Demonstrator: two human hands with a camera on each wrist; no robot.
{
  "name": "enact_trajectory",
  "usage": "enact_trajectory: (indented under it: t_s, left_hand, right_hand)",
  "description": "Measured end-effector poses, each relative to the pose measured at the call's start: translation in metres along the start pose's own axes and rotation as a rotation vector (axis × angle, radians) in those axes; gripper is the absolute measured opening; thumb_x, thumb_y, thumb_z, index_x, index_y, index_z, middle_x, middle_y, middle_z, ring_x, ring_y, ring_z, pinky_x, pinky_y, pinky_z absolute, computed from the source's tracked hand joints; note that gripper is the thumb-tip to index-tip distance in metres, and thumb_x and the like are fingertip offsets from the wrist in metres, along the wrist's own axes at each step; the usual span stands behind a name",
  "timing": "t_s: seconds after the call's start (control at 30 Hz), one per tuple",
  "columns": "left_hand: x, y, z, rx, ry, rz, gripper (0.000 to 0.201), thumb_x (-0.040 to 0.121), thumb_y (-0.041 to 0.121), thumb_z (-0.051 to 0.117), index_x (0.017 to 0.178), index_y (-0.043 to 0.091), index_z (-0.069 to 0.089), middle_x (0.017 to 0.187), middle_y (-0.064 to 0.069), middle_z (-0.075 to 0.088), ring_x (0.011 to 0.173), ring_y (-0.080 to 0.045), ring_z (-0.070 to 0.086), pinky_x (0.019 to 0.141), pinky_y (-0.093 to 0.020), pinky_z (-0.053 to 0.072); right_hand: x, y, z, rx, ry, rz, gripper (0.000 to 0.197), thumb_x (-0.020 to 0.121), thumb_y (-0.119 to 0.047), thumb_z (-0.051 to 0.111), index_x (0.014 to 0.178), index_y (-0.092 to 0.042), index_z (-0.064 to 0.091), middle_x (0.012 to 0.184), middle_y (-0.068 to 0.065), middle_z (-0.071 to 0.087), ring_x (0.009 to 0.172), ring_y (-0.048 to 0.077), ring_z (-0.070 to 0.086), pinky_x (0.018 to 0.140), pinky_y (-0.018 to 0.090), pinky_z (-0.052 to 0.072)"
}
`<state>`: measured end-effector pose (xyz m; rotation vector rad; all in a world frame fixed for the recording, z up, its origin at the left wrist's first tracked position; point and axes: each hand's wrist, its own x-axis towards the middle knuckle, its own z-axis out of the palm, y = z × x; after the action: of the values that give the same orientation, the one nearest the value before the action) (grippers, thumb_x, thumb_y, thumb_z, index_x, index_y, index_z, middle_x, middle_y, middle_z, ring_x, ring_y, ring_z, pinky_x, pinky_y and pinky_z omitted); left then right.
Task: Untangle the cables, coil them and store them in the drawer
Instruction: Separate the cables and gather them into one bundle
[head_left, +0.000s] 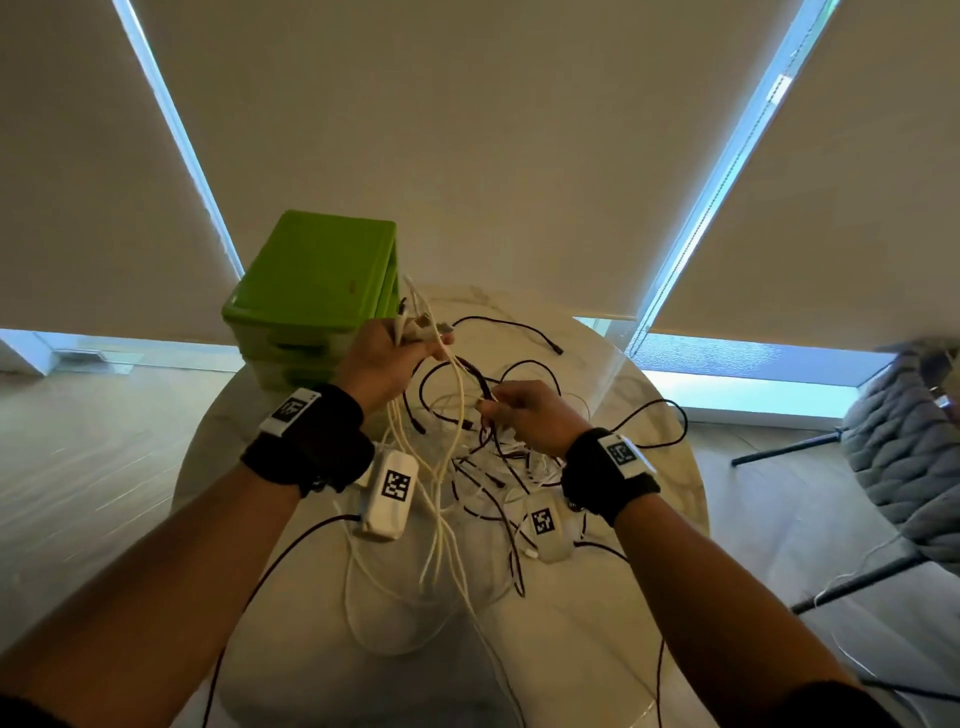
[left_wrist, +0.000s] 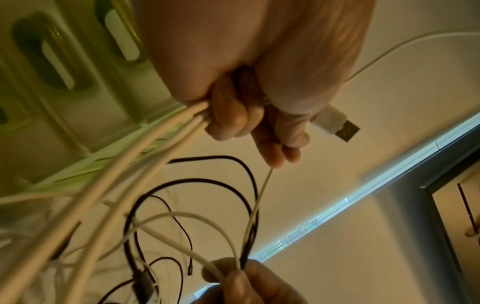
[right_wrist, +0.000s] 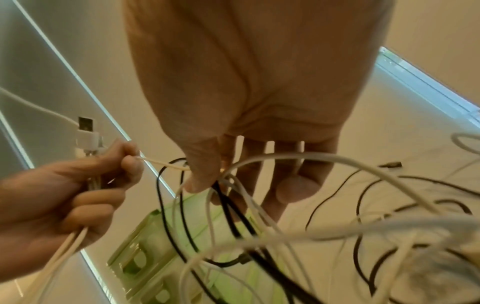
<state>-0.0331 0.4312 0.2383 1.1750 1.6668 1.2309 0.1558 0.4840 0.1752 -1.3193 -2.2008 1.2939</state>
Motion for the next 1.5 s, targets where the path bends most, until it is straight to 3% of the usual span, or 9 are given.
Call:
enact_trajectory:
  t_s: [0.07,0.23,0.4,0.6,0.83,1.03,1.2,1.37,1.5]
  left_hand:
    - [-0.002,0.006,-0.003,-0.042,0.030,0.023,0.019,0.091,0.006,0.059,0.088,-0.008,0.070,0.067,-0.006,0.067,0.056,0.016,0.057,0.078,-0.026,0.047]
    - [0.002,0.023,-0.006,-0.073,0.082,0.089,0.019,0.091,0.011,0.061,0.083,-0.002,0.071,0.057,0.023,0.065,0.088,0.001,0.061,0.089,-0.033,0.042]
    - [0.017,0.037,-0.016,-0.229,0.256,0.116,0.023,0.092,0.026,0.062,0.071,0.018,0.068,0.057,0.012,0.065,0.034,0.004,0.043,0.040,-0.020,0.037]
    - [0.023,0.044,-0.030,-0.295,0.103,0.128,0.027,0.093,0.027,0.060,0.069,0.022,0.071,0.067,0.005,0.068,0.034,-0.001,0.027,0.035,-0.015,0.020]
    - [0.017,0.063,-0.030,-0.437,-0.075,0.178,0.022,0.096,0.025,0.053,0.082,0.014,0.065,0.067,0.003,0.065,0.036,-0.001,0.025,0.035,-0.015,0.020]
    - [0.009,0.040,-0.027,-0.270,-0.087,0.097,0.017,0.092,0.019,0.061,0.108,0.013,0.065,0.062,0.005,0.056,0.038,-0.002,0.025,0.034,-0.016,0.022]
    - [-0.010,0.023,0.008,0.115,-0.389,0.109,0.021,0.087,0.015,0.067,0.107,0.006,0.068,0.072,0.020,0.064,0.057,0.007,0.057,0.055,-0.011,0.043]
    - [-0.001,0.029,-0.002,-0.029,-0.215,0.051,0.030,0.095,0.034,0.054,0.081,0.011,0.067,0.049,0.010,0.037,0.040,-0.005,0.030,0.037,-0.018,0.026]
    - [0.011,0.034,-0.008,-0.341,-0.173,0.015,0.043,0.098,0.042,0.046,0.062,0.018,0.047,0.048,0.007,0.028,0.041,-0.008,0.020,0.038,-0.021,0.020]
  right_hand:
    - [0.002,-0.003,-0.010,-0.039,0.051,-0.069,0.024,0.094,-0.032,0.059,0.099,-0.013,0.072,0.080,-0.007,0.063,0.072,0.008,0.054,0.072,0.024,0.044]
    - [0.007,-0.013,-0.030,-0.285,0.372,-0.262,0.025,0.097,-0.023,0.052,0.116,-0.017,0.067,0.092,0.002,0.070,0.074,0.016,0.059,0.068,0.025,0.042]
    - [0.025,-0.001,-0.054,-0.383,0.291,0.074,0.025,0.095,-0.022,0.051,0.115,-0.023,0.066,0.109,0.010,0.067,0.097,0.027,0.061,0.083,0.032,0.047]
    - [0.014,-0.012,-0.053,-0.161,0.158,0.075,0.071,0.084,-0.025,0.072,0.144,-0.033,0.036,0.136,0.008,0.049,0.123,0.023,0.049,0.101,0.035,0.042]
    - [0.010,-0.072,-0.029,-0.145,0.119,-0.222,0.020,0.097,-0.023,0.052,0.112,-0.016,0.064,0.091,-0.001,0.064,0.080,0.013,0.061,0.077,0.029,0.050]
    - [0.000,-0.095,-0.052,0.522,0.291,-0.299,0.021,0.101,-0.009,0.040,0.091,-0.012,0.058,0.075,0.008,0.062,0.071,0.020,0.066,0.070,0.035,0.056]
    - [-0.016,-0.115,-0.064,0.624,0.219,-0.382,0.020,0.102,-0.007,0.039,0.095,-0.008,0.057,0.079,0.011,0.062,0.069,0.020,0.067,0.067,0.031,0.057]
    - [-0.027,-0.079,-0.101,0.366,0.409,-0.266,0.022,0.101,-0.015,0.044,0.089,-0.019,0.062,0.066,0.003,0.054,0.051,0.013,0.049,0.048,0.023,0.042]
    - [-0.041,-0.017,-0.128,0.058,0.408,0.115,0.020,0.099,-0.021,0.048,0.099,-0.016,0.068,0.079,0.005,0.062,0.069,0.018,0.057,0.067,0.030,0.044]
